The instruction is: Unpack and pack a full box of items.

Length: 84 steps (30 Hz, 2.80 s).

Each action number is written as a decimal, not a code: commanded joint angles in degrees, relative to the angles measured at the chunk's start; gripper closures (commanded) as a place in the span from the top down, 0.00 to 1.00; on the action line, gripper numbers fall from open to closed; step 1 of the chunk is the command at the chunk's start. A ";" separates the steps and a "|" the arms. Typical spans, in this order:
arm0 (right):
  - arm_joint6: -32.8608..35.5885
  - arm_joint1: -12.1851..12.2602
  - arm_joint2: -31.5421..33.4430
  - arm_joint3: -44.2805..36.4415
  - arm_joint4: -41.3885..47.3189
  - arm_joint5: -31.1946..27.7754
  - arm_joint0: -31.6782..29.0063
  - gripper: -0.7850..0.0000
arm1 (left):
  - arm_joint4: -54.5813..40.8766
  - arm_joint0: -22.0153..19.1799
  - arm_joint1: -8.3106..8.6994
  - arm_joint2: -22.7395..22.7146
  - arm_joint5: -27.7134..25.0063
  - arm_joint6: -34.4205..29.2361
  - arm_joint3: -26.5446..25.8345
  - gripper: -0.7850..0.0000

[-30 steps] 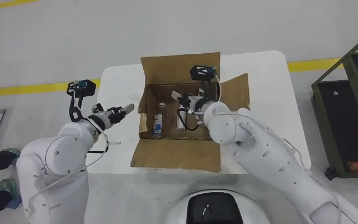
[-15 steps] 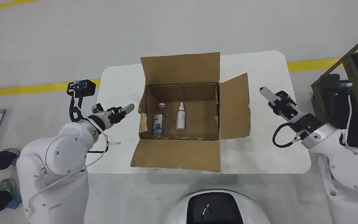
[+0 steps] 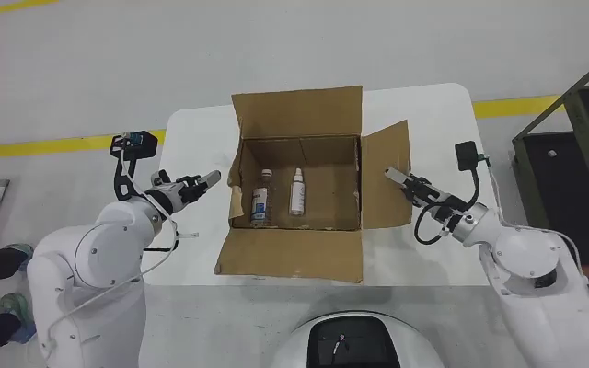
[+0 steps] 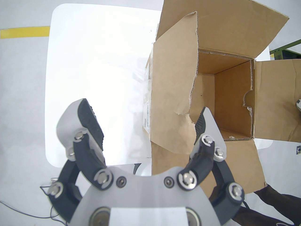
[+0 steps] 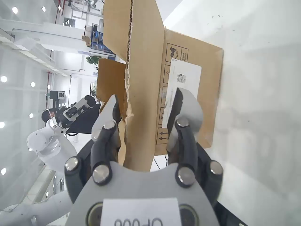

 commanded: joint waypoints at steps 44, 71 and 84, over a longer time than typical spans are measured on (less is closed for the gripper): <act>-14.62 4.07 24.16 -15.83 -11.03 -18.42 -22.48 0.00 | 0.00 0.00 0.00 0.00 0.00 0.00 0.00 1.00; -14.78 4.02 25.25 -15.28 -9.21 -17.44 -23.97 0.00 | 0.00 0.00 0.00 0.00 0.00 0.00 0.00 1.00; -15.83 4.00 24.25 -15.53 -9.87 -17.36 -23.98 1.00 | 0.00 0.00 0.00 0.00 0.00 0.00 0.00 1.00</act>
